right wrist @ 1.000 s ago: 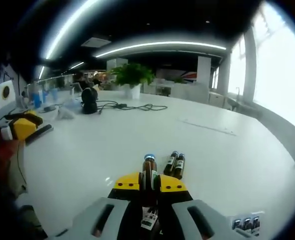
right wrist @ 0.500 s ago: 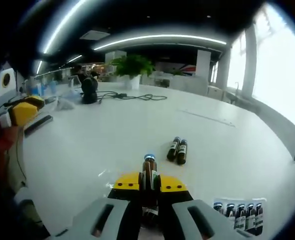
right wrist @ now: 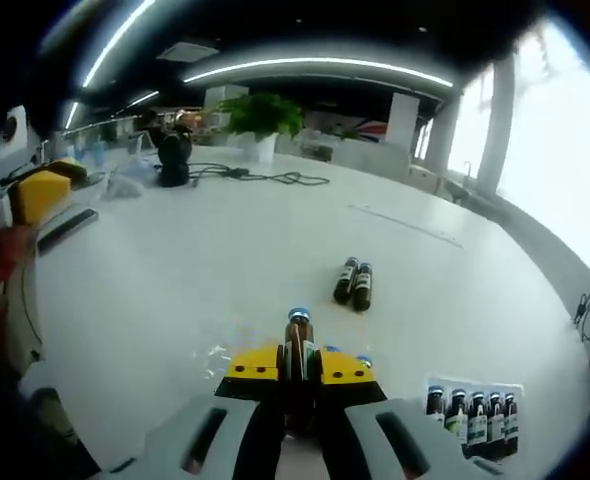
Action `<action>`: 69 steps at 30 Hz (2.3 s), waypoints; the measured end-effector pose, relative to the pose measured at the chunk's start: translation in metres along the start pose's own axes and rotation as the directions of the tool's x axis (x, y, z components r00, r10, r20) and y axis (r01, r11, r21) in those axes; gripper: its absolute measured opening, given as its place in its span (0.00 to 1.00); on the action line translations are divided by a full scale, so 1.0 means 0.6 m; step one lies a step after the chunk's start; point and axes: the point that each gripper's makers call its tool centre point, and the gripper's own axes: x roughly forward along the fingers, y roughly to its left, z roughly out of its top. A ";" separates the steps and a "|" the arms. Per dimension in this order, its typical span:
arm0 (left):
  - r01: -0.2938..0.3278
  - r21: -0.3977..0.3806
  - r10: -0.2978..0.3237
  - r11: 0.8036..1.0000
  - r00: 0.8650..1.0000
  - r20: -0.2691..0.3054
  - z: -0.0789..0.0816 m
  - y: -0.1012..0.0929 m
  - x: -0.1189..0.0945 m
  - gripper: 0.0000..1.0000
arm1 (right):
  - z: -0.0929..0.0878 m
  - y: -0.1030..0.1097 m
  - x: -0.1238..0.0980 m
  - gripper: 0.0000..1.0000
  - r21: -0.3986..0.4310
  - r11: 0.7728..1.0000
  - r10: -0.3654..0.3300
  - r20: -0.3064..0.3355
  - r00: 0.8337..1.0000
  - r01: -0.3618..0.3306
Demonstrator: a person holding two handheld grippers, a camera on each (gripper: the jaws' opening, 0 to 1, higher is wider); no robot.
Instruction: Grip medicine bottles put into box
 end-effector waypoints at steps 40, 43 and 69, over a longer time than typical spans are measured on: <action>-0.004 0.002 0.004 1.000 1.000 0.007 0.004 0.001 -0.002 0.03 | 0.010 0.000 -0.006 0.04 0.070 0.997 0.011 -0.009 1.000 -0.011; -0.004 0.003 0.004 1.000 1.000 0.006 0.003 0.001 -0.002 0.03 | 0.010 0.000 -0.009 0.02 0.090 0.996 0.026 -0.002 1.000 -0.026; -0.002 0.006 0.002 1.000 1.000 0.003 0.004 -0.001 -0.002 0.03 | -0.008 0.007 -0.009 0.00 0.125 0.992 0.035 -0.039 0.999 -0.030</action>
